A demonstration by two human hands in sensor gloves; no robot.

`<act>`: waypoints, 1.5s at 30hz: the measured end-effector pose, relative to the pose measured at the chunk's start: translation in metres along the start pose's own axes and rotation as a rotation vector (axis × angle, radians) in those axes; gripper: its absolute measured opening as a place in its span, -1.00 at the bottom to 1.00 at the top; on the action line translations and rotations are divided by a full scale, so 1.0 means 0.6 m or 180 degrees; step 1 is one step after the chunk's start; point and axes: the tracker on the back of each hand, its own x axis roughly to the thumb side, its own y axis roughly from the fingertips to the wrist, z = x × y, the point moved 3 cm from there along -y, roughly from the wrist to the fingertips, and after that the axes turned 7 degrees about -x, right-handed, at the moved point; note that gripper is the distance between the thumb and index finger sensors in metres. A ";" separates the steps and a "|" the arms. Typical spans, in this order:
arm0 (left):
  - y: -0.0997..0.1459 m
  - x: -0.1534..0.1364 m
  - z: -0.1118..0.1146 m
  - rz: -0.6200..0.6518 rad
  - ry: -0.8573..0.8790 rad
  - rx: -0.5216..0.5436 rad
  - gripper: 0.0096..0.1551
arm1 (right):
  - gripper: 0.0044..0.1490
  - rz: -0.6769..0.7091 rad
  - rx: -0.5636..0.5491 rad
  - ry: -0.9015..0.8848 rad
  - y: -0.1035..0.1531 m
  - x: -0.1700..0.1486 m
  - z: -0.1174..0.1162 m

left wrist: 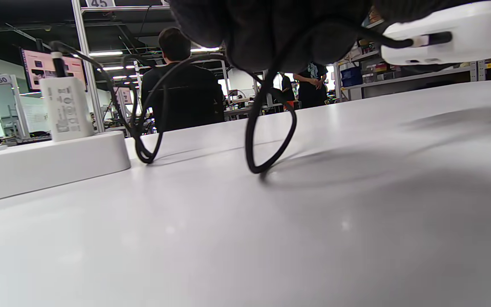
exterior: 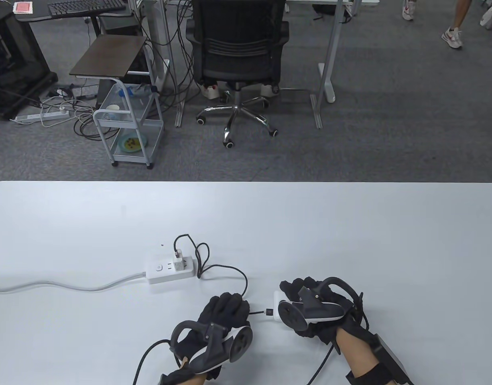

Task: Unplug the charger and disconnect the battery pack

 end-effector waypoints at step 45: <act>-0.003 0.027 0.011 0.0091 -0.0115 0.0002 -0.49 | 0.50 0.0256 -0.0080 0.0110 0.001 0.047 0.022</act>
